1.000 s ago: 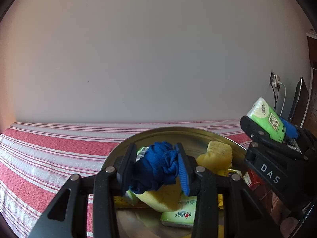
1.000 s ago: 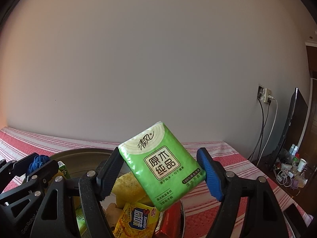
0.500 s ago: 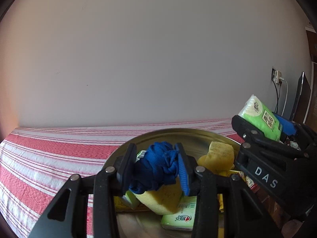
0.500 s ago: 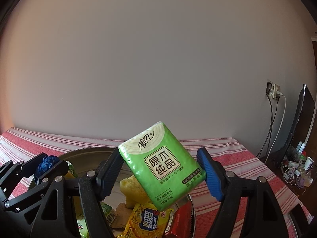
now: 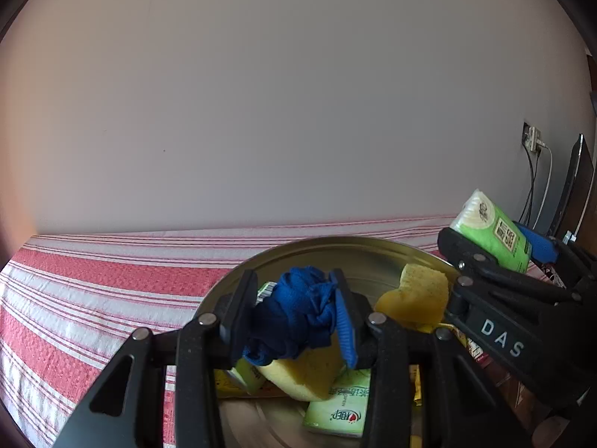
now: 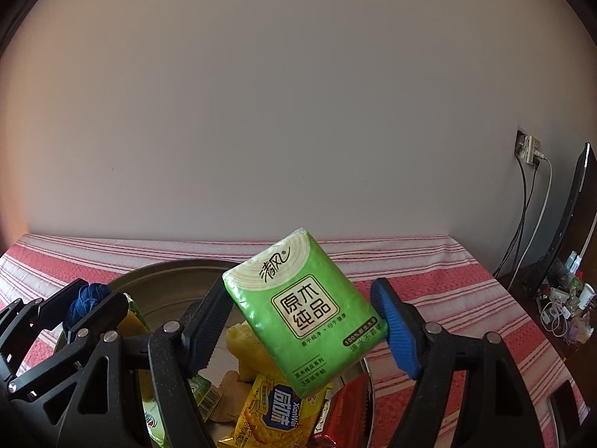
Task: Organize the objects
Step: 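Carry the blue cloth and green tissue pack over the silver tin, then open both tools to drop the cloth and tissue pack into the tin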
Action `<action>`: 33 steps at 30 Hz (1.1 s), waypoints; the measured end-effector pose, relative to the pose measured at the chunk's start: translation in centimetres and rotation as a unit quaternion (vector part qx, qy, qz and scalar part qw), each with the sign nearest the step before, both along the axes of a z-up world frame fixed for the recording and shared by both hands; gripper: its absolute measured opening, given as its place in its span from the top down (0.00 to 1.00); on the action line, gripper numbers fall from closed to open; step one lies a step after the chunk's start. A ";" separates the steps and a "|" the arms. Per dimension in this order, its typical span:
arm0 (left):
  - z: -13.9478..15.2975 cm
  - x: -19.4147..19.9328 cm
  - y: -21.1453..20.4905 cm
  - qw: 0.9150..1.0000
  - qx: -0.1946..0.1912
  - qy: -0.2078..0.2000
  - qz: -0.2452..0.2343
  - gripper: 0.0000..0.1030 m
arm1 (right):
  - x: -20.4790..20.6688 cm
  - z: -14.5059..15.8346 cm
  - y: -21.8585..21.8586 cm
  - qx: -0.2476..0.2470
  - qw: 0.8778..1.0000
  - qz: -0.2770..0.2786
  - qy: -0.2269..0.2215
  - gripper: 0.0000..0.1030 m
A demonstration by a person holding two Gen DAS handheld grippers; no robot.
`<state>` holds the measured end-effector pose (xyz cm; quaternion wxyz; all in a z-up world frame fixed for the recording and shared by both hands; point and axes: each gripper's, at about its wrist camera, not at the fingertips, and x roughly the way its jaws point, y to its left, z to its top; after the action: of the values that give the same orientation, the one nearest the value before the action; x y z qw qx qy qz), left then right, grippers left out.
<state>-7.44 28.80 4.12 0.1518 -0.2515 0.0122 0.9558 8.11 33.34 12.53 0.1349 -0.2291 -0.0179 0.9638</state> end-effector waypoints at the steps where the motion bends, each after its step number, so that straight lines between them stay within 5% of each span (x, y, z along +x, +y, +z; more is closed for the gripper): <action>1: 0.1 -0.2 0.1 1.000 -0.003 -0.003 0.003 0.62 | -0.2 0.0 0.0 0.002 1.000 0.000 -0.001 0.24; 18: 0.4 -7.1 4.1 0.990 -0.052 -0.133 0.008 0.62 | -7.4 -0.6 1.1 -0.024 0.993 0.016 -0.117 0.24; 25: -0.4 -7.8 6.1 0.986 -0.096 -0.138 0.010 0.62 | -8.6 -2.4 2.2 -0.058 0.985 0.033 -0.159 0.24; 28: -1.3 -8.9 6.6 0.981 -0.104 -0.161 0.006 0.56 | -9.8 -3.4 2.7 -0.078 0.978 0.056 -0.187 0.24; 30: -1.3 -9.1 6.7 0.982 -0.097 -0.164 0.003 0.30 | -9.8 -3.3 2.4 -0.099 0.973 0.077 -0.191 0.24; 33: -1.1 -7.8 7.3 0.983 -0.103 -0.152 -0.001 0.26 | -9.7 -3.6 2.6 -0.125 0.968 0.099 -0.195 0.23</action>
<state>-15.28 36.09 2.98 0.1265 -0.4078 0.0875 0.9000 -1.56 35.89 8.95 0.0033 -0.4252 0.0545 0.9035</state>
